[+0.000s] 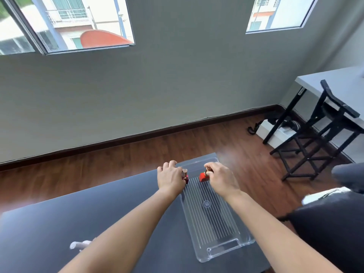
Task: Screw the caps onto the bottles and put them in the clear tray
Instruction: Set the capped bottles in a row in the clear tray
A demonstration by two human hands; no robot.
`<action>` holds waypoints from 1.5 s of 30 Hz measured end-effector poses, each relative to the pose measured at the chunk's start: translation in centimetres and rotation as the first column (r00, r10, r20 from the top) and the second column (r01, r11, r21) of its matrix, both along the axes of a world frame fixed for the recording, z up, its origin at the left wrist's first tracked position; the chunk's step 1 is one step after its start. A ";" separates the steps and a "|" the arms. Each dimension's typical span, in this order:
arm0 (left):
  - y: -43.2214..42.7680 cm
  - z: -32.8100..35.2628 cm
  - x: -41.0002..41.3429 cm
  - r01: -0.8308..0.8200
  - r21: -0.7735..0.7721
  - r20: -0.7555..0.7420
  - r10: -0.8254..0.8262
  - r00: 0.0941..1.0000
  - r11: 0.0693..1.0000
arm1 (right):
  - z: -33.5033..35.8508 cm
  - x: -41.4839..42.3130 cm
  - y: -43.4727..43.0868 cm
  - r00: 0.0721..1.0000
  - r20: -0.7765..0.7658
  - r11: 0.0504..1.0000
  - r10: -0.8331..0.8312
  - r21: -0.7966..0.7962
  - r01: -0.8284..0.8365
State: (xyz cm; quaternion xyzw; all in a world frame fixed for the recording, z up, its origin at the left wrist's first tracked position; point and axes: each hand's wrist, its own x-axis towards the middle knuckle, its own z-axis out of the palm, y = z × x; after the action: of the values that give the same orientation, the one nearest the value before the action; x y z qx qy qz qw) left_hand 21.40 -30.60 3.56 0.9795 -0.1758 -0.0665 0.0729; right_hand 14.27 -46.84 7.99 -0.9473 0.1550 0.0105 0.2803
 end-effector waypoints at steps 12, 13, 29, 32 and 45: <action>0.5 0.2 -1.5 -0.095 -0.159 -0.072 0.084 0.994 0.983 | -1.4 0.4 -0.7 0.994 0.028 0.994 0.106 -0.007 -0.106; 0.8 0.4 -1.6 -0.104 -0.199 -0.049 0.096 0.994 0.974 | -1.4 0.4 -0.8 0.993 0.039 0.994 0.112 -0.011 -0.111; 0.9 1.2 -0.3 -0.159 -0.268 0.108 0.193 0.975 0.950 | -2.3 3.4 0.3 0.980 0.125 0.984 0.156 -0.101 -0.143; 1.0 1.0 -0.2 -0.162 -0.255 0.117 0.197 0.973 0.953 | -2.5 3.7 0.6 0.978 0.139 0.984 0.156 -0.106 -0.142; 1.5 1.1 -0.5 -0.194 -0.297 0.025 0.211 0.977 0.935 | -2.4 3.8 0.7 0.980 0.057 0.972 0.191 -0.149 -0.181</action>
State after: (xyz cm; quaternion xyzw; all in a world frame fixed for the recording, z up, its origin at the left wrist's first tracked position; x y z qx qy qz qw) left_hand 20.90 -29.14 4.62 0.9722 -0.0837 -0.0041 0.2184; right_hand 18.12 -46.16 5.59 -0.9751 0.0559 -0.0082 0.2146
